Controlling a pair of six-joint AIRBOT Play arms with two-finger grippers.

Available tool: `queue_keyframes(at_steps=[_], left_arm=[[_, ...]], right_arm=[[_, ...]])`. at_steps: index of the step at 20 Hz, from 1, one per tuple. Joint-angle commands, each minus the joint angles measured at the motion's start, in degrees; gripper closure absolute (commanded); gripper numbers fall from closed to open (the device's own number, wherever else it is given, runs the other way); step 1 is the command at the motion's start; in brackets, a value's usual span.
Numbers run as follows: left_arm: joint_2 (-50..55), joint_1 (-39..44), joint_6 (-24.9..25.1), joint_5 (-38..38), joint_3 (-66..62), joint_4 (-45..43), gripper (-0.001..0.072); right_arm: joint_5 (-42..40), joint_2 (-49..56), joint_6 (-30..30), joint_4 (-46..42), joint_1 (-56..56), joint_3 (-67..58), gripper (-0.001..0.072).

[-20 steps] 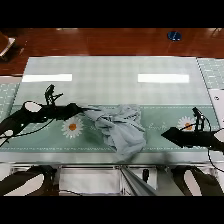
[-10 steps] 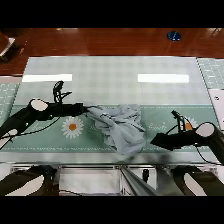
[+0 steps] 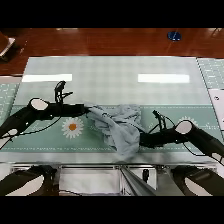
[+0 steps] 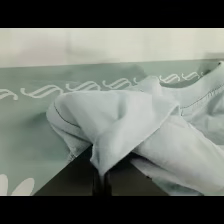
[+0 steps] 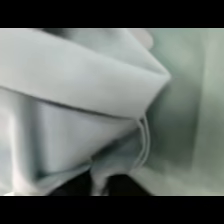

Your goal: Fold the shirts.

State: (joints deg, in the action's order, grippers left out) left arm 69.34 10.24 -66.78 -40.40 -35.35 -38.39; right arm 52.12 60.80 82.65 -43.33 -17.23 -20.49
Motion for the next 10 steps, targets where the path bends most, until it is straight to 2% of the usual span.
queue_keyframes(at_steps=[1,4,7,10], left_arm=[[-0.3,-0.3,0.1,-2.0,-1.1,0.0,0.0688],[-4.5,-4.7,-0.1,-7.3,-8.0,0.2,0.0688],[-13.0,-9.5,-1.4,-3.0,-17.6,7.3,0.0688],[-20.4,-12.8,-1.4,-0.5,-29.2,7.9,0.0688]], right_arm=[[-3.3,2.4,-3.9,2.6,-4.2,-4.9,0.0687],[2.9,-1.3,-2.2,-5.9,-0.2,-16.5,0.0688],[7.7,-5.4,2.2,-15.0,7.3,-35.9,0.0689],[15.9,-7.4,2.3,-19.9,11.5,-57.2,0.0688]])
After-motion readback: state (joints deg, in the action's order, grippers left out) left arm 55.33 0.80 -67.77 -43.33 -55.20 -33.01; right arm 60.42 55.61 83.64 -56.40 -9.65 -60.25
